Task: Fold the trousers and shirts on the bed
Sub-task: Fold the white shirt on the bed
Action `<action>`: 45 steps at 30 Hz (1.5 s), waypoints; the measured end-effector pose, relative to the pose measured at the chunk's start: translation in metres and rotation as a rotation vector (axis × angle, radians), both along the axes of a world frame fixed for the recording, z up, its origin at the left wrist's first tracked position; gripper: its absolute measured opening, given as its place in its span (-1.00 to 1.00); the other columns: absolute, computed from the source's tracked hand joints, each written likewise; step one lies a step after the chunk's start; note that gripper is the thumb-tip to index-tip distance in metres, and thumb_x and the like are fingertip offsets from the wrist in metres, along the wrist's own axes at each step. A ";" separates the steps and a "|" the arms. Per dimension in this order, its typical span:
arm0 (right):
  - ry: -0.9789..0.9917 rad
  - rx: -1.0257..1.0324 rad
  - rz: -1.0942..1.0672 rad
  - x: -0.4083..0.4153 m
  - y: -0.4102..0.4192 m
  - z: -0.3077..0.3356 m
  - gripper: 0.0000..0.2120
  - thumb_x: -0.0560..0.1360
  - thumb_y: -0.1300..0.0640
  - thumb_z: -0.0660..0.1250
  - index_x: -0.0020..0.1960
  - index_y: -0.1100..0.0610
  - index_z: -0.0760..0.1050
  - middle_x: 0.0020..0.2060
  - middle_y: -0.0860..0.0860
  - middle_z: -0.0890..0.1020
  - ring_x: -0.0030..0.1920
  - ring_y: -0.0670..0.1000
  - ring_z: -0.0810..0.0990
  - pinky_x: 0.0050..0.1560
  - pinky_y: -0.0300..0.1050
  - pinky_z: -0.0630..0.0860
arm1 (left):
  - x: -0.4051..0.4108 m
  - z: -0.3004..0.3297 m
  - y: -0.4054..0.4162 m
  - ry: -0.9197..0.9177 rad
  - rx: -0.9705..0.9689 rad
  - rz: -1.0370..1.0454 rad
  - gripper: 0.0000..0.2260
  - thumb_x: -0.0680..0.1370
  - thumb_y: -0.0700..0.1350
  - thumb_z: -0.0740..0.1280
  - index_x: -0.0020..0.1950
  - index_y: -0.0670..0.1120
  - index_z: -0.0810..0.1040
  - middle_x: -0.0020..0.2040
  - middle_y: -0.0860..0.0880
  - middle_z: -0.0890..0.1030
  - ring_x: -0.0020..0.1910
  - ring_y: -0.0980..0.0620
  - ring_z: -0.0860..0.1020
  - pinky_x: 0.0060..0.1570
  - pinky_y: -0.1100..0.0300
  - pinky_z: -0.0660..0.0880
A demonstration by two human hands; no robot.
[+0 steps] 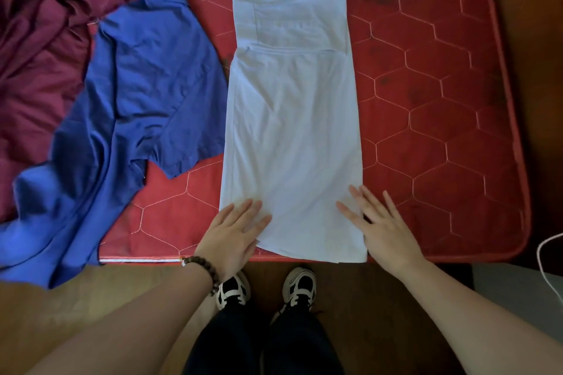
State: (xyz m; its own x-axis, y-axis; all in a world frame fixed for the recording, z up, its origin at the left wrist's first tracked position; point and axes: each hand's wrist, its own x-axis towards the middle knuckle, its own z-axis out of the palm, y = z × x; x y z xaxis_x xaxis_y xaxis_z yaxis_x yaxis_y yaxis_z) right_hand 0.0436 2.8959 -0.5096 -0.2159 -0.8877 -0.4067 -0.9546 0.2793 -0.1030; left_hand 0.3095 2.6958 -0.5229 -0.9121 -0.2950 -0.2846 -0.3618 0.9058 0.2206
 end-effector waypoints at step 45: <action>-0.694 -0.190 -1.143 -0.129 -0.254 0.011 -0.65 0.44 -0.05 0.44 0.09 0.15 0.51 -0.02 0.00 0.63 0.00 0.05 0.61 0.01 0.01 0.53 | -0.169 0.025 -0.230 -0.017 0.583 1.107 -0.71 0.42 0.10 0.43 -0.09 -0.08 0.49 -0.19 -0.01 0.55 -0.16 -0.02 0.51 -0.24 0.20 0.39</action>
